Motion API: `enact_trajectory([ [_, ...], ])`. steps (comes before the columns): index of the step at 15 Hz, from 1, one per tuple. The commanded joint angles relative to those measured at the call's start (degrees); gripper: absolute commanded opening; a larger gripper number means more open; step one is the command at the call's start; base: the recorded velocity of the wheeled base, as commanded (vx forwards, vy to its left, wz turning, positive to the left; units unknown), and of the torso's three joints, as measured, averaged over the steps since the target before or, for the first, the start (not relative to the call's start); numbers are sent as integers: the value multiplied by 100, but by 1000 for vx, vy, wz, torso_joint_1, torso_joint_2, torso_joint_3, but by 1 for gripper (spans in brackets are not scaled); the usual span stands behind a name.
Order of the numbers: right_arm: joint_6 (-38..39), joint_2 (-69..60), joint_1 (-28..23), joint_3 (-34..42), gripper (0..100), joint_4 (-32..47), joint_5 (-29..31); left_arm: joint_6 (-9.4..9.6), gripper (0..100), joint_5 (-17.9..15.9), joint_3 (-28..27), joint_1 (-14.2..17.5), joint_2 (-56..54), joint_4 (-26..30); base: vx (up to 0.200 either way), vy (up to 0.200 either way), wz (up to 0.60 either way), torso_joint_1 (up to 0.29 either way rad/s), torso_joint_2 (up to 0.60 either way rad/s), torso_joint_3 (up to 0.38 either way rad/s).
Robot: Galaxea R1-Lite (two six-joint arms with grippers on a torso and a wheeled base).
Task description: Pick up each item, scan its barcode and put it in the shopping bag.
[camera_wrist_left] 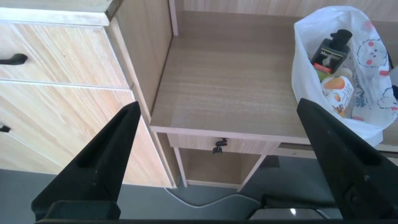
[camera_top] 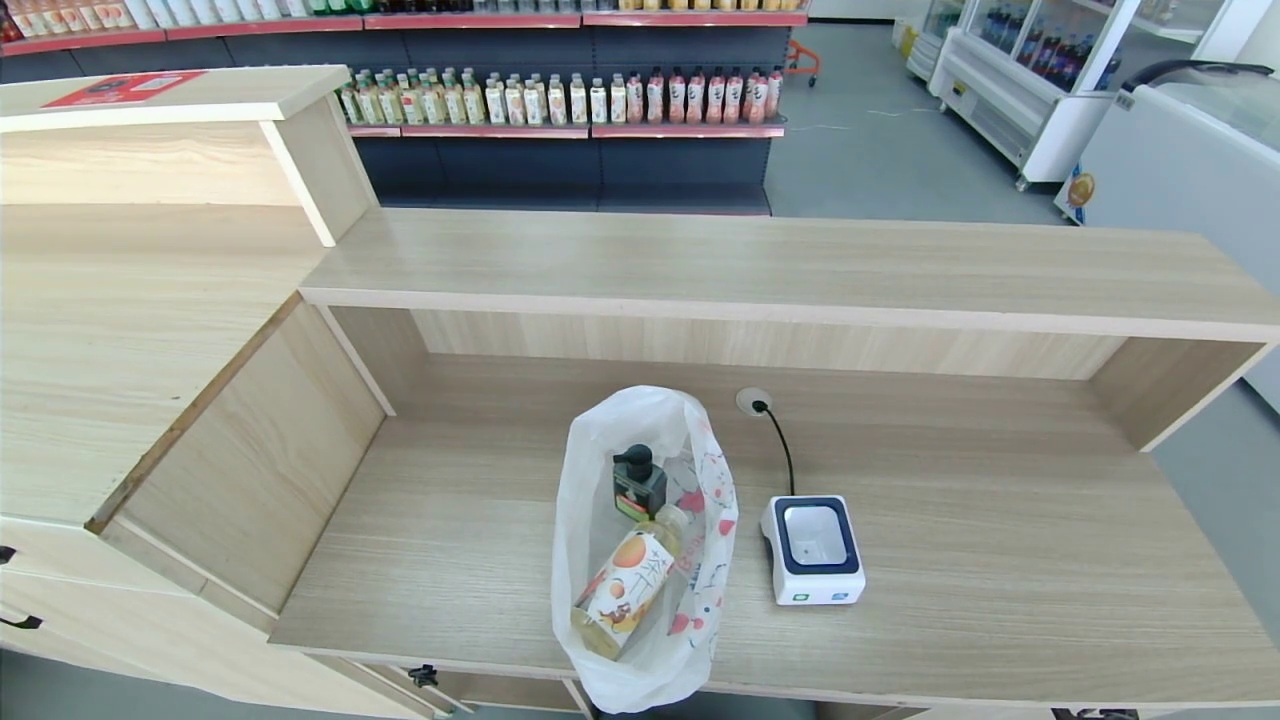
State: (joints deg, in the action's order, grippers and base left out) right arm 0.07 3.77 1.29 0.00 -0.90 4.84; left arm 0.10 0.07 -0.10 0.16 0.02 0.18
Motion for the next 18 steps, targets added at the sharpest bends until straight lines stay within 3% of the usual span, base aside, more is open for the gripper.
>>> enact_trajectory([
  [1, 1, -175, -33, 0, 100, 55, -27, -1, 100, 1, 1, 2, -2, -1, 0, 0, 0, 0, 0, 0],
  [11, -51, -350, -85, 0, 100, 81, -45, -1, 100, 1, 1, 2, -2, -1, 0, 0, 0, 0, 0, 0],
  [18, -60, -350, -94, 0, 100, 81, -45, 25, 100, 1, 1, 2, -2, -1, 0, -200, 0, 6, 2, 4],
])
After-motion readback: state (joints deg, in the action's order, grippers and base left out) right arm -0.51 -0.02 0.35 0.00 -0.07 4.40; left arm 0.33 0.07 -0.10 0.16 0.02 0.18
